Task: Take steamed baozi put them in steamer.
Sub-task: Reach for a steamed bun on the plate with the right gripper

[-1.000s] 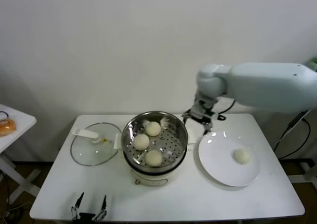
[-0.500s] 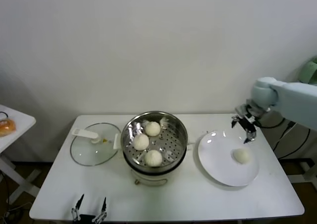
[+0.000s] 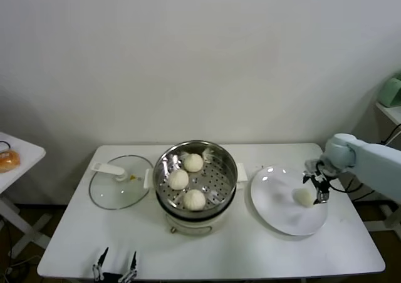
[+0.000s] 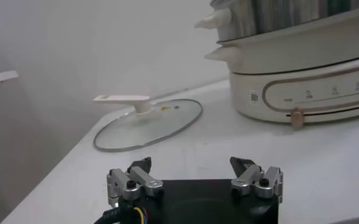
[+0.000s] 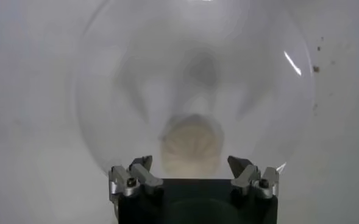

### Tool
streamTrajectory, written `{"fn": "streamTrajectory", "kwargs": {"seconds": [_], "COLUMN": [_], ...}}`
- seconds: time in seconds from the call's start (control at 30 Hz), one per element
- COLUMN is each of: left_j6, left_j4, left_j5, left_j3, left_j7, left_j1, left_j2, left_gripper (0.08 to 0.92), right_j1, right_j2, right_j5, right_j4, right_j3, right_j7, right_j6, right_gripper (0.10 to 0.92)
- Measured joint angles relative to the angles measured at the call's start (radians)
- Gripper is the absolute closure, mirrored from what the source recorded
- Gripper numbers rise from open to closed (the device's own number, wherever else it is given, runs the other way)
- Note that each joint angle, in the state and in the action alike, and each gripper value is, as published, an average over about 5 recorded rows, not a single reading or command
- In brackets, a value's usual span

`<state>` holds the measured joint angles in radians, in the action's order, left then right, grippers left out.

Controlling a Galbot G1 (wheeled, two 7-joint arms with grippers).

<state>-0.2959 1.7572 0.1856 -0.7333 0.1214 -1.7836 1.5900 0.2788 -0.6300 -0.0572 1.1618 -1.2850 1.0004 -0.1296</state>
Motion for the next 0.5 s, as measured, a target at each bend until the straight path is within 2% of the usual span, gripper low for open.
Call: {"fn": "streamTrajectory", "kwargs": {"seconds": [0.3,0.5], "left_j6": [-0.004,-0.004], "left_j4": [0.002,0.004], "left_j5": [0.001,0.002], "left_j3": [-0.002,-0.002], "left_j7": [-0.002,-0.004], "left_j1": [-0.006,-0.006], "left_j2": [-0.003,-0.004], "left_gripper": [0.177,0.177], "right_j1": [-0.114,-0.148], "right_j2": [-0.002,0.000], "right_j5": [0.044,0.059], "right_j4": [-0.038,-0.044], "right_j3": [0.116,0.157], "right_j7": [-0.032,-0.040], "right_j6": [-0.012,-0.019], "right_gripper": [0.207,0.308]}}
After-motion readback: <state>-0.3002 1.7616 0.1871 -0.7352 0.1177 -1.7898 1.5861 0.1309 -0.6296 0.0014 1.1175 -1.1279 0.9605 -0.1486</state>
